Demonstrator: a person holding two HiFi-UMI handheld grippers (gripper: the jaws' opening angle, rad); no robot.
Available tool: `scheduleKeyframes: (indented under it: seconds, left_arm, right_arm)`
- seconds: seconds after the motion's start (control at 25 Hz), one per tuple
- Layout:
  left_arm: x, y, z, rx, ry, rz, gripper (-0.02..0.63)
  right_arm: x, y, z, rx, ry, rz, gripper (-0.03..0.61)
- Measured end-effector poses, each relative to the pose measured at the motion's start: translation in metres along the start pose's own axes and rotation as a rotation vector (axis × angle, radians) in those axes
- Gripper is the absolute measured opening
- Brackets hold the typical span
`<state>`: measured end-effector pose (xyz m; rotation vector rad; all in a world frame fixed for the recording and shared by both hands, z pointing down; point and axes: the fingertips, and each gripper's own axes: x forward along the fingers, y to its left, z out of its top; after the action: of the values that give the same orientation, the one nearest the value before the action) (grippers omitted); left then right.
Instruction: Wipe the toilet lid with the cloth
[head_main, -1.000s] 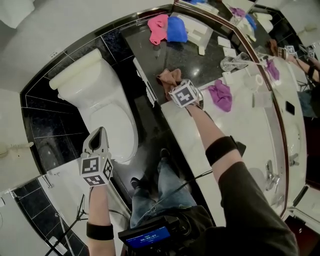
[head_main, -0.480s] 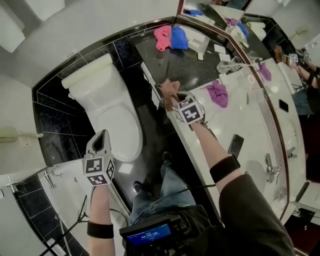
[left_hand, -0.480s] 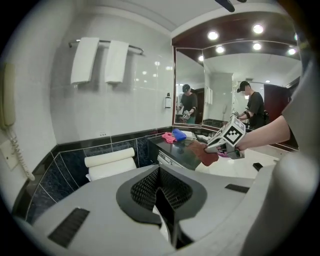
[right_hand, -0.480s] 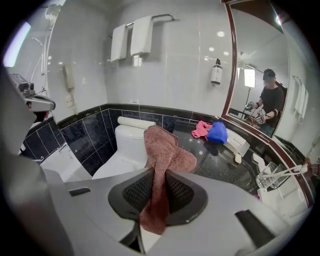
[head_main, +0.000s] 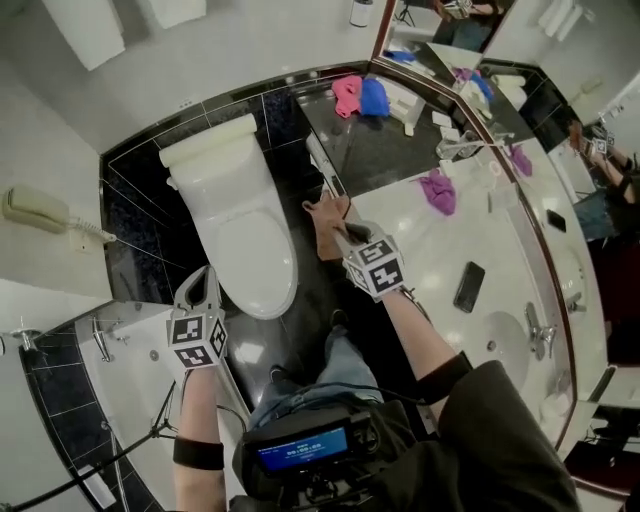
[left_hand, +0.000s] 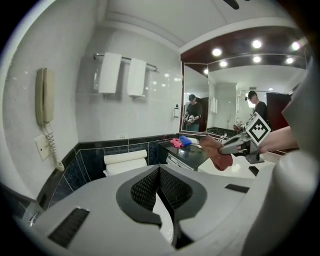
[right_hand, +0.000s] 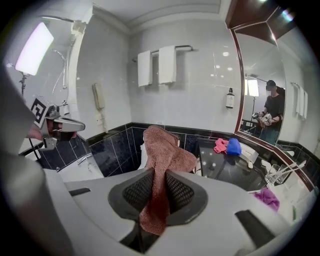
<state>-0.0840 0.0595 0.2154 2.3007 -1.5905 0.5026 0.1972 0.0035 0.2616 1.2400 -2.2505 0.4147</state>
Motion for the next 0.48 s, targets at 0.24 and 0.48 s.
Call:
scheduleKeyframes:
  seconds: [0.24,0.48]
  left_arm:
    - [-0.045,0.021,-0.006,-0.012,-0.052,0.026,0.000]
    - [-0.069,0.037,-0.020,-0.020,-0.049,0.050,0.000]
  right_arm:
    - [-0.028,0.082,-0.001,-0.038,0.000,0.068,0.081]
    - [-0.028,0.117,-0.002,-0.050,-0.008,0.097,0.081]
